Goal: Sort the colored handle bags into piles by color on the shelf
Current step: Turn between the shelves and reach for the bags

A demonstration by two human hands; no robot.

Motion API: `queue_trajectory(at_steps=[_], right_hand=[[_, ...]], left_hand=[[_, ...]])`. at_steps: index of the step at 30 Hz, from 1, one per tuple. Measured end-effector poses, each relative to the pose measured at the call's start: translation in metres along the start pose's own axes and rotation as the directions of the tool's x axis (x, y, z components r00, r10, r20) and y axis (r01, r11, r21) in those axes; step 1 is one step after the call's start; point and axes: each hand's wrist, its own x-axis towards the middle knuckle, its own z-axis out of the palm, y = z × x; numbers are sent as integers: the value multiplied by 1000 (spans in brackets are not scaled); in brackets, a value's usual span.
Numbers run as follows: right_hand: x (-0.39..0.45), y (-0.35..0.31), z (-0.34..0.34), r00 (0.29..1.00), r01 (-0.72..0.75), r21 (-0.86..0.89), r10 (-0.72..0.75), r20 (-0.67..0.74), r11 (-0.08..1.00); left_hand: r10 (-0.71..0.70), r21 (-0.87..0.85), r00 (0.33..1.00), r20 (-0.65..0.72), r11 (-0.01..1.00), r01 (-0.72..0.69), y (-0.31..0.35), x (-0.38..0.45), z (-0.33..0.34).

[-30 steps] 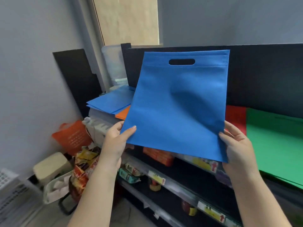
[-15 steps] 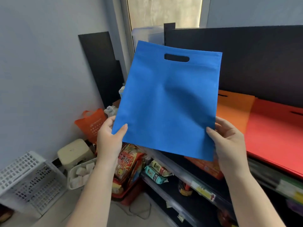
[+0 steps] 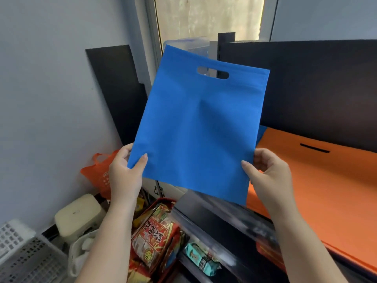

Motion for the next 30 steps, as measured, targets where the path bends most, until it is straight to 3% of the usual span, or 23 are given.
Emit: queue_trajectory(at_steps=[8,15,20,24,30], right_hand=[[24,5,30,992,-45,-283,9,-126,958],[25,13,52,960,-250,-568,123,-253,784],[24,18,55,924,-370,-652,190,-332,661],[24,18,54,896,-433,-659,217,-387,615],[25,9,50,906,-406,-713,150,-396,572]], left_hand=[[4,-14,978,210,1000,-1,-39,80,26],[61,130,888,455,982,-135,-68,126,43],[-32,273,815,578,949,-157,-89,142,50],[-53,252,788,614,959,-131,-94,148,51],[6,308,718,696,901,-306,-84,145,49]])
